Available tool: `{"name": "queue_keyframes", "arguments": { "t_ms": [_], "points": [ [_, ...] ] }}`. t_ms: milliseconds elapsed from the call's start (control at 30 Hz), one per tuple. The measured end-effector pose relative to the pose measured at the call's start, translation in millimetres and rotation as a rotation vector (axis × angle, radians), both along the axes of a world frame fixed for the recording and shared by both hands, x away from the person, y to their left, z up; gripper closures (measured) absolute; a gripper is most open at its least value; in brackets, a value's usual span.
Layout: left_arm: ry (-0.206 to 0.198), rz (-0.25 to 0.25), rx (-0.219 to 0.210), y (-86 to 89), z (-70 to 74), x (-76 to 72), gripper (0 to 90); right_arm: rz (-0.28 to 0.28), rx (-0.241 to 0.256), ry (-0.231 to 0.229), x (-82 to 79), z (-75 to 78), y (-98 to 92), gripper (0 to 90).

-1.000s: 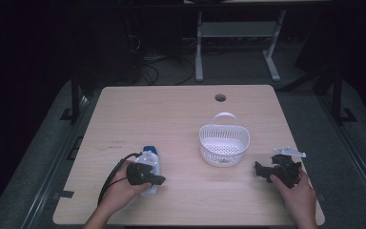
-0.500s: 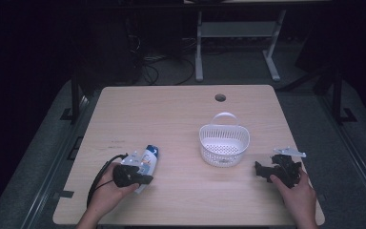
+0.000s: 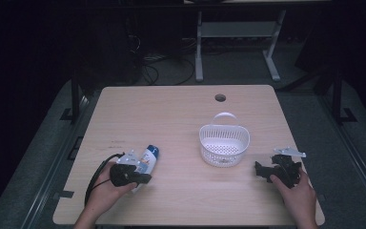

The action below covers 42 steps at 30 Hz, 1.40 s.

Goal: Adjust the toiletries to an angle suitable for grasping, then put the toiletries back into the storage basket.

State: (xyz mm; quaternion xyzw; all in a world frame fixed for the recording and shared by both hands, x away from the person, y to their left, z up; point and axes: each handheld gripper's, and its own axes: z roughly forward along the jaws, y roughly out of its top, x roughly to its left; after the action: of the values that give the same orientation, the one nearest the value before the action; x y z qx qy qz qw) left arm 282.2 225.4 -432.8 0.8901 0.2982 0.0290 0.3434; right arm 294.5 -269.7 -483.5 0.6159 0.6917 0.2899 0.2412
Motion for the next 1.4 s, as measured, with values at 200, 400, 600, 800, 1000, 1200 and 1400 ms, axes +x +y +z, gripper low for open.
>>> {"name": "queue_keyframes", "arguments": {
  "t_ms": [200, 400, 600, 800, 1000, 1200, 1400],
  "points": [
    [-0.012, 0.016, -0.008, 1.5, 4.6, 1.6, 76.4, 0.0, 0.0, 0.0, 0.0, 0.0, 0.0, 0.4],
    [-0.018, 0.047, -0.002, 2.7, 10.8, 7.0, 58.5, 0.0, 0.0, 0.0, 0.0, 0.0, 0.0, 0.4],
    [-0.026, 0.086, 0.004, 5.3, 15.0, 16.5, 42.9, 0.0, 0.0, 0.0, 0.0, 0.0, 0.0, 0.4],
    [-0.048, 0.126, 0.017, 8.3, 18.9, 26.7, 35.2, 0.0, 0.0, 0.0, 0.0, 0.0, 0.0, 0.4],
    [-0.04, 0.16, 0.027, 8.9, 24.4, 39.7, 29.6, -0.001, -0.001, 0.0, 0.2, 0.0, 0.0, 0.4],
    [-0.035, 0.181, 0.044, 4.2, 27.0, 50.0, 26.4, 0.0, 0.0, 0.0, 0.5, -0.1, 0.1, 0.4],
    [-0.02, 0.21, 0.088, -4.5, 22.9, 61.1, 26.1, -0.001, 0.0, 0.0, 0.6, 0.0, 0.1, 0.4]
  ]
}}
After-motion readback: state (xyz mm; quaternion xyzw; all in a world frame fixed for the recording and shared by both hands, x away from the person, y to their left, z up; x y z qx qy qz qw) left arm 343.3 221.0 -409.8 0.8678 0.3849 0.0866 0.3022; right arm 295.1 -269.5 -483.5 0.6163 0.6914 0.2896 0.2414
